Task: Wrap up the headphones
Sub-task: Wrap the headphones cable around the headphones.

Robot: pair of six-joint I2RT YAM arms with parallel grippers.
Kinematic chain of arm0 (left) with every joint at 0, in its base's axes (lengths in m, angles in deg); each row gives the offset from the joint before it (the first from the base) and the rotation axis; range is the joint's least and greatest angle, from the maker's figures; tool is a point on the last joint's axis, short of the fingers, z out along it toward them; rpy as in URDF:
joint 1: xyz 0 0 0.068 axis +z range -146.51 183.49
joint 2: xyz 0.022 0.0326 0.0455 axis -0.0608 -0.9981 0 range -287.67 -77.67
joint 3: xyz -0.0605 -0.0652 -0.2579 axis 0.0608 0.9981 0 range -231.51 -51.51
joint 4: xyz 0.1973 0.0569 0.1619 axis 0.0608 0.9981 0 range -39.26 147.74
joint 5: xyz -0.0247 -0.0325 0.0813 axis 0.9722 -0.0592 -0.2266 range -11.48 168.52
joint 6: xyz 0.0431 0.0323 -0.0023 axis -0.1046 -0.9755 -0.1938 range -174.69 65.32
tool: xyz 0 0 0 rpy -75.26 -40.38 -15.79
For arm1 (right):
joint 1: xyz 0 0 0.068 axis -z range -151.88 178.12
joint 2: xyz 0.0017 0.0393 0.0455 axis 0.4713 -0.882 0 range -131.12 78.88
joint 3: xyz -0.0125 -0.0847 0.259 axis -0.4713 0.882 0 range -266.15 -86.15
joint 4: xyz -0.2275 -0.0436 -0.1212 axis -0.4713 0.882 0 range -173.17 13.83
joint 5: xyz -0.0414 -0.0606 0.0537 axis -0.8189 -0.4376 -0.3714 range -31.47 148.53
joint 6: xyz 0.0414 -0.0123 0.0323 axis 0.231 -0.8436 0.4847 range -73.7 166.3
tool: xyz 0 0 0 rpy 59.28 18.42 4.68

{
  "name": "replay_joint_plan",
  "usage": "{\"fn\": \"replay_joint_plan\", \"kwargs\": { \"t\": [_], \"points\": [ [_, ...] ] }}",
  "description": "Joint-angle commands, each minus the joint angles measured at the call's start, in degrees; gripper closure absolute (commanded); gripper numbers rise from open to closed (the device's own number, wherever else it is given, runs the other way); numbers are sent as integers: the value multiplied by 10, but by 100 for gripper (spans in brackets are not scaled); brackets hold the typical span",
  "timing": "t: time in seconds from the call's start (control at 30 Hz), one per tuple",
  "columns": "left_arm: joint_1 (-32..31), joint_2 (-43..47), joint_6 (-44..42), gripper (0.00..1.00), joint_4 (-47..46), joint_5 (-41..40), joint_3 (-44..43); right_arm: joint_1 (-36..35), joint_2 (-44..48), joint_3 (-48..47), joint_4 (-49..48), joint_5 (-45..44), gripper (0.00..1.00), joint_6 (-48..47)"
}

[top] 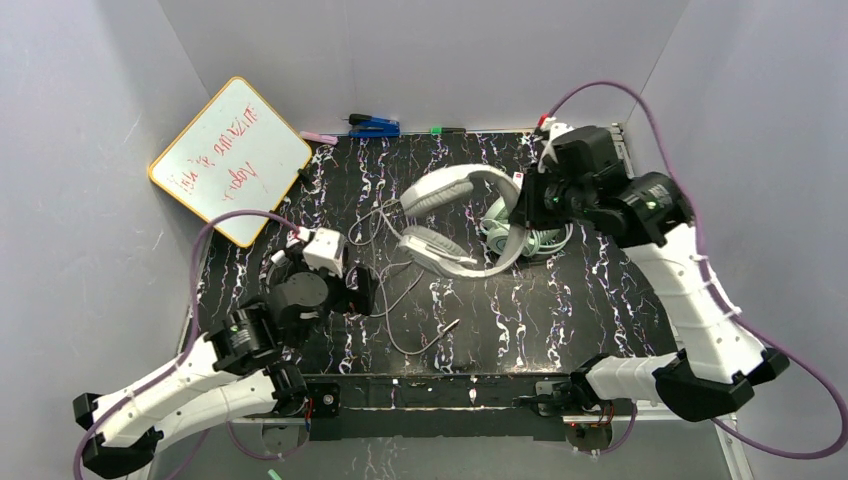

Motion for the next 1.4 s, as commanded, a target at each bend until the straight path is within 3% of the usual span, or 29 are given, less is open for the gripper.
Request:
{"fn": "replay_joint_plan", "kwargs": {
  "t": [0.0, 0.3, 0.47, 0.63, 0.8, 0.87, 1.1, 1.23, 1.37],
  "points": [
    [2, 29, 34, 7, -91, -32, 89, 3, 39, -99, -5, 5, 84, 21],
    [2, 29, -10, 7, -299, 2, 215, 3, 39, -205, 26, 17, 85, 26],
    [2, 2, -110, 7, -490, 58, 295, 3, 35, -233, 27, 49, 85, 32],
    [2, -78, -264, 6, -677, 133, 363, 3, 35, -241, 22, 75, 85, 38],
    [2, -167, -323, 5, -813, 49, 384, 3, 38, -246, 15, 96, 85, 41],
    [3, -197, -340, 5, -868, 52, 392, 3, 37, -251, 14, 102, 85, 41],
    [42, -268, -370, 6, -972, 77, 394, 3, 39, -256, 6, 123, 85, 46],
    [109, -269, -308, 8, -999, 159, 391, 3, 40, -256, 4, 127, 85, 48],
    [127, -302, -311, 12, -1009, 215, 366, 3, 40, -256, 2, 133, 85, 49]
  ]
}}
